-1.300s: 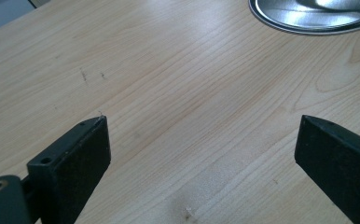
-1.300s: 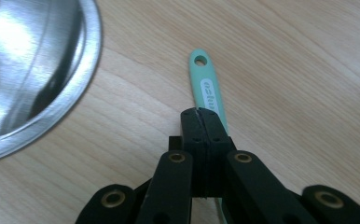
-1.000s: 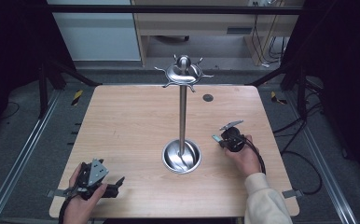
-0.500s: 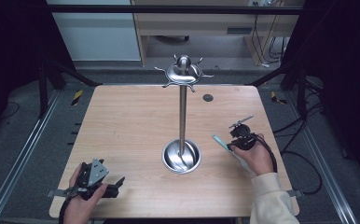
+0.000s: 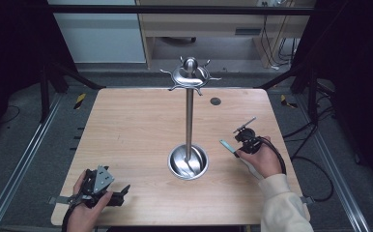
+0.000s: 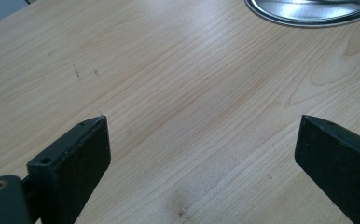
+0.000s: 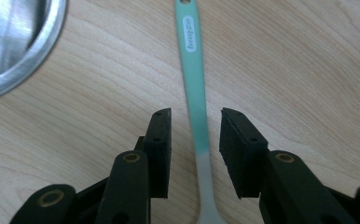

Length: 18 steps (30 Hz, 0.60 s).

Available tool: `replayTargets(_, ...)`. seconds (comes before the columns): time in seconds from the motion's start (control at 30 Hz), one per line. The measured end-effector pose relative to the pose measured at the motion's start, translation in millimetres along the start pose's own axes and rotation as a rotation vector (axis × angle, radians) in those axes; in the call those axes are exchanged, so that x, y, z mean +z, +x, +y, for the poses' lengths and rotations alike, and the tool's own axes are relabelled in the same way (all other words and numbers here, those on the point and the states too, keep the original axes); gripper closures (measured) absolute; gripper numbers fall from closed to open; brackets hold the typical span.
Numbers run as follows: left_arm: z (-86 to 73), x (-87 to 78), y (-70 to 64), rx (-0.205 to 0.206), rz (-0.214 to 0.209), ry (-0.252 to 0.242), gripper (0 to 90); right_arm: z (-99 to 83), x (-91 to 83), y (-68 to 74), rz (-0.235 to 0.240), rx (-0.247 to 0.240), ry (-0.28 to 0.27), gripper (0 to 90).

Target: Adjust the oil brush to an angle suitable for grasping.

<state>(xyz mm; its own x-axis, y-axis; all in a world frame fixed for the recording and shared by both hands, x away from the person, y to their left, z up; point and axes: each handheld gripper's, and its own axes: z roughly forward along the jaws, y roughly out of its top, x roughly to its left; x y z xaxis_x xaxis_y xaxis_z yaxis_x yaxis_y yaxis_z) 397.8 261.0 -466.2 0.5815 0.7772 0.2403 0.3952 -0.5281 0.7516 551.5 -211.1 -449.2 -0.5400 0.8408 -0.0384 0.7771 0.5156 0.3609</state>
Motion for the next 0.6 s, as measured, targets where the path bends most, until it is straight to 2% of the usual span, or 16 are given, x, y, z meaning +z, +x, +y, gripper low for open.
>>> replayTargets(0.1, 0.2, -0.3, -0.7, 0.004, -0.005, 0.005, 3.0, 2.0, 3.0, 2.6, 0.032, -0.003, 0.029, 65.0)
replayTargets(0.23, 0.8, 0.0, -1.7, 0.009, -0.005, -0.001, 3.1, -1.0, 5.8, -1.9, 0.01, -0.015, 0.065, 66.3)
replayTargets(0.43, 1.1, 0.4, -2.2, 0.013, -0.005, 0.001, 3.0, -3.3, 5.7, -7.7, 0.033, -0.016, 0.098, 68.9)
replayTargets(0.53, 1.2, 0.4, -2.1, 0.014, 0.001, 0.0, 3.2, -2.1, 5.9, -7.8, 0.017, -0.028, 0.118, 69.3)
replayTargets(0.57, 1.2, 0.2, -1.8, 0.013, 0.0, 0.0, 3.2, -1.7, 6.8, -8.3, 0.004, -0.056, 0.12, 69.5)
replayTargets(0.6, 1.0, 0.3, -1.8, 0.014, 0.001, 0.001, 3.2, -0.6, 6.8, -6.7, 0.008, -0.041, 0.133, 69.6)
